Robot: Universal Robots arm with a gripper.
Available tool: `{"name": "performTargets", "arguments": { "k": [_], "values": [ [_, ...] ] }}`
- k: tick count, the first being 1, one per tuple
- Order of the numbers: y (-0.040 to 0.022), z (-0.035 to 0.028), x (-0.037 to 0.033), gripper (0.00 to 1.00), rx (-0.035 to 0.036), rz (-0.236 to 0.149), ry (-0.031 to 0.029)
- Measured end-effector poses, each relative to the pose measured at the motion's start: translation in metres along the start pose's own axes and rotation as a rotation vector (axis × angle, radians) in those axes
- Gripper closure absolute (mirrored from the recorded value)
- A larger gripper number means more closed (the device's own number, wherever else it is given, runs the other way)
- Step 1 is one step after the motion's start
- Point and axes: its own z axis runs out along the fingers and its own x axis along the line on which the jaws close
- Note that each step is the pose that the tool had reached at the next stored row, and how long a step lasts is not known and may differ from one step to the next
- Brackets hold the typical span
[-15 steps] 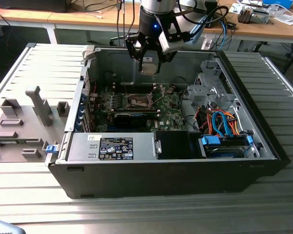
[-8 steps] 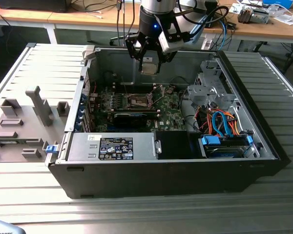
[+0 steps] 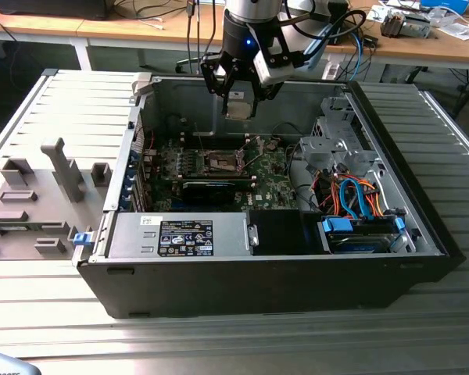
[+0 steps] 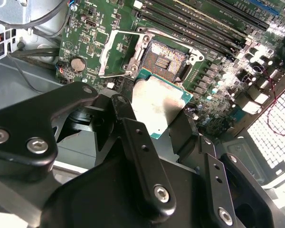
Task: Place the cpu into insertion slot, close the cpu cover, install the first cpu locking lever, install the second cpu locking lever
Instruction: 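Place the cpu into insertion slot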
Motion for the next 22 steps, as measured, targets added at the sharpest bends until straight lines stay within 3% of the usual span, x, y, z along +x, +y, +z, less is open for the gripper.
{"name": "performTargets", "arguments": {
  "k": [22],
  "values": [
    [0.0,0.0002,0.0,0.46,-0.0003,0.014,-0.0012]
  ]
}}
